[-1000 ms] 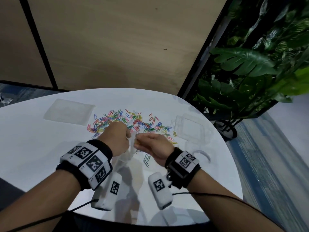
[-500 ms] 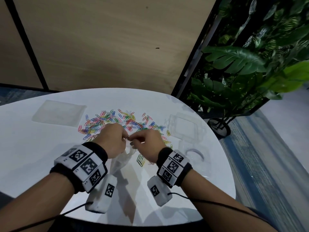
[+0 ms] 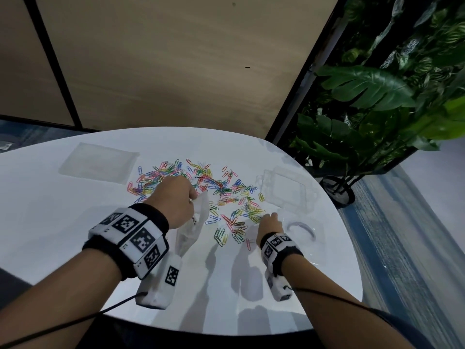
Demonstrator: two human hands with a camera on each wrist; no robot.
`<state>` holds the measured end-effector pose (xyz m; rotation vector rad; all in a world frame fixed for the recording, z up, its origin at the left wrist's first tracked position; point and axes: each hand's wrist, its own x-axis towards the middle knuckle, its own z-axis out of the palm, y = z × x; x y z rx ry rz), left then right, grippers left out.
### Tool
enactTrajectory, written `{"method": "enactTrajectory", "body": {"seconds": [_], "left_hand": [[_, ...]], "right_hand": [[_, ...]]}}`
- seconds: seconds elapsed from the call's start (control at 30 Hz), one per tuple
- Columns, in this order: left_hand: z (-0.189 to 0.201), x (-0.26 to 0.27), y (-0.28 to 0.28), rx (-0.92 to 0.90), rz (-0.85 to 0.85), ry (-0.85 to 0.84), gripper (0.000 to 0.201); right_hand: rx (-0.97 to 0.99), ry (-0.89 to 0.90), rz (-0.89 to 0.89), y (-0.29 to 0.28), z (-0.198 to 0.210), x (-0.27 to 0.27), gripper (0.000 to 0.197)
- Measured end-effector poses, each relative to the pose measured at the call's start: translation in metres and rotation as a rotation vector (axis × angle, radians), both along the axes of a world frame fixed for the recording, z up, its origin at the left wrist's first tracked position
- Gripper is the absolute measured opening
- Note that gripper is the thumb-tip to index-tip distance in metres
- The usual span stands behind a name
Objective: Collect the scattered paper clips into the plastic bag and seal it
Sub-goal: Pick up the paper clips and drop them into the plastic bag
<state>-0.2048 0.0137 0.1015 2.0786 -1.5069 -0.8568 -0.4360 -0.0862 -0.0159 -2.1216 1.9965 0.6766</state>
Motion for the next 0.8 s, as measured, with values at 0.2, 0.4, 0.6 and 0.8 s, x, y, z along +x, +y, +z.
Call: {"method": "enactTrajectory", "body": {"seconds": [0.2, 0.4, 0.6, 0.8], "left_hand": [[-0.006, 0.009, 0.0, 0.007, -0.015, -0.039, 0.032], [-0.006, 0.015, -0.001, 0.001, -0.018, -0.069, 0.029], [-0.008, 0.013, -0.001, -0.01, -0.008, -0.06, 0.033], [-0.002, 0.013, 0.0, 0.023, 0.003, -0.051, 0.034]], "right_hand": [[0.007, -0.192, -0.03, -0.033, -0.002, 0.018, 0.055], [-0.058, -0.178, 0.204, -0.027, -0.017, 0.027, 0.04], [-0.106, -0.314, 0.114, -0.026, -0.013, 0.031, 0.024], [0.12, -0.973, -0.413, -0.04, 0.009, 0.02, 0.025]]}}
